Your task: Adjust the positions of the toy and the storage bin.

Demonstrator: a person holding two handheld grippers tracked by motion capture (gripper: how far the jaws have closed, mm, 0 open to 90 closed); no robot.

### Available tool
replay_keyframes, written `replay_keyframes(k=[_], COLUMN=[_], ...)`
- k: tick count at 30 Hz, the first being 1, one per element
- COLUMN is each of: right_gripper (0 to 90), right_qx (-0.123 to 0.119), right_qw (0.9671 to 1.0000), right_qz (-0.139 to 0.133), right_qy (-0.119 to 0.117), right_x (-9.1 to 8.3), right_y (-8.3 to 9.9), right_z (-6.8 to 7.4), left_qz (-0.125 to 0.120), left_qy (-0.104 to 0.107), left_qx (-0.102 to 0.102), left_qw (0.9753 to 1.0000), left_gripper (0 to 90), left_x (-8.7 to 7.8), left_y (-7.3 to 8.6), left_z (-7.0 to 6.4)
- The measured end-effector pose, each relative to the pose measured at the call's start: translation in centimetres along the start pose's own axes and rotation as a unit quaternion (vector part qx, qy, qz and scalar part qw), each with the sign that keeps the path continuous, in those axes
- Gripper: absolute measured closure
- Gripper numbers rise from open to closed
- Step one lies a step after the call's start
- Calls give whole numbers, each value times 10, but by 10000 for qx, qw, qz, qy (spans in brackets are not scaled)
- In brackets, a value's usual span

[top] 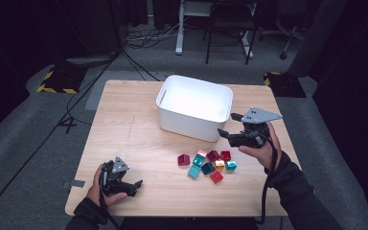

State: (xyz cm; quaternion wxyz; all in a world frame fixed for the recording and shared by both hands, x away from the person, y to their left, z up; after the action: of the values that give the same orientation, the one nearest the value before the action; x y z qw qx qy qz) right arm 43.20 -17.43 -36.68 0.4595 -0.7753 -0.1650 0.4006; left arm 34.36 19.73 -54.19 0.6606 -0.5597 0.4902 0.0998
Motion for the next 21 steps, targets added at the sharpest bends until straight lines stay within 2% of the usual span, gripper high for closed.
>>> replay_keyframes(k=[7, 10, 13, 15, 17, 18, 19, 20, 21], right_gripper=[298, 307, 308, 373, 382, 456, 456, 509, 509], right_qx=[-147, -163, -194, -159, -175, -169, -169, -229, -229], right_qw=[9996, 9992, 9990, 9984, 9980, 9971, 9971, 9954, 9954], right_qz=[178, 332, 366, 512, 566, 716, 716, 932, 932], right_qy=[-138, -135, -142, -168, -205, -189, -189, -47, -47], right_x=[21, 33, 38, 48, 51, 57, 57, 59, 59], right_y=[-5, -3, -2, 2, 4, 8, 8, 13, 13], right_z=[9, 7, 5, 1, 0, -2, -2, -6, -6], left_qz=[-5, 1, 1, 2, -13, 1, -4, -1, 3], left_qy=[-3, 0, 0, 2, -1, 2, -1, -2, -5], left_qx=[-7, 0, 0, 1, -17, 0, -7, 0, 4], left_qw=[10000, 10000, 10000, 10000, 10000, 10000, 10000, 10000, 10000], left_gripper=[5, 5, 5, 5, 5, 5, 5, 5, 5], left_x=[0, 0, 0, 0, 0, 0, 0, 0, 0], left_y=[0, 0, 0, 0, 0, 0, 0, 0, 0], left_z=[0, 0, 0, 0, 0, 0, 0, 0, 0])
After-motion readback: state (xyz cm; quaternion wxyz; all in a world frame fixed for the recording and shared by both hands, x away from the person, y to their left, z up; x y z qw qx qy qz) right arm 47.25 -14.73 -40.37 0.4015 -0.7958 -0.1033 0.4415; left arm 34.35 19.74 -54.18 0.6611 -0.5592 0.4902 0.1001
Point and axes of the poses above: each handheld gripper's, and its own axes: x roughly forward along the jaws, y roughly out of its underside, z roughly to its left, the point moved 5 cm from there along x, roughly forward along the jaws, and after that the axes turned 7 degrees about -x, right-handed, at the moved point
